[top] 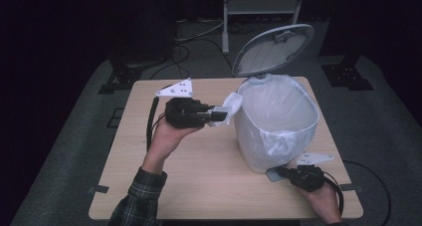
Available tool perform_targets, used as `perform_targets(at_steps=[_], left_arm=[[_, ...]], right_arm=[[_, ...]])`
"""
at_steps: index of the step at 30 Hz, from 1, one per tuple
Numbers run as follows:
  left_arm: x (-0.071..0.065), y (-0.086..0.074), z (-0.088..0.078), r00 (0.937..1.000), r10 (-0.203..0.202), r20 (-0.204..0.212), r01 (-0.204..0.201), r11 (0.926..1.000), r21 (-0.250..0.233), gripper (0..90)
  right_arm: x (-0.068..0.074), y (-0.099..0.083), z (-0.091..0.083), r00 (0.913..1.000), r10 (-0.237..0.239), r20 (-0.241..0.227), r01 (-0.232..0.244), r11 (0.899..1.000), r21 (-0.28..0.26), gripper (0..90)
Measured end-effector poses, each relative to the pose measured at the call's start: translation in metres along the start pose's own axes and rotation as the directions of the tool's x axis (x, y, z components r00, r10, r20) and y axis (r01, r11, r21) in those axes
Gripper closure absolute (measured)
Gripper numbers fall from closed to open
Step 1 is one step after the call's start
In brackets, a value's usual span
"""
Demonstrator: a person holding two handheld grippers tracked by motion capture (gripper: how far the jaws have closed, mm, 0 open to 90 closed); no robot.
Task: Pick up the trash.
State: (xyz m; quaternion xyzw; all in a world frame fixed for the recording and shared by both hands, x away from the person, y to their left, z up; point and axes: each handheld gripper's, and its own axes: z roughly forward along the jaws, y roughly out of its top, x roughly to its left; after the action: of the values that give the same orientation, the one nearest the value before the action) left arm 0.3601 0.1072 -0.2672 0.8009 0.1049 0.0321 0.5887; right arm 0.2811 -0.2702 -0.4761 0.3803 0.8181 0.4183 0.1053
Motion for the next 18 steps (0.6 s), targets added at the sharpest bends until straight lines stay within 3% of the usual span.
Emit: perform_targets(at_steps=[18], left_arm=[[-0.005, 0.031, 0.031, 0.9987, 0.042, 0.027, -0.042, 0.9989, -0.022, 76.5]], right_arm=[[0.0, 0.0, 0.0, 1.0, 0.002, -0.001, -0.002, 1.0, 0.0, 90.0]])
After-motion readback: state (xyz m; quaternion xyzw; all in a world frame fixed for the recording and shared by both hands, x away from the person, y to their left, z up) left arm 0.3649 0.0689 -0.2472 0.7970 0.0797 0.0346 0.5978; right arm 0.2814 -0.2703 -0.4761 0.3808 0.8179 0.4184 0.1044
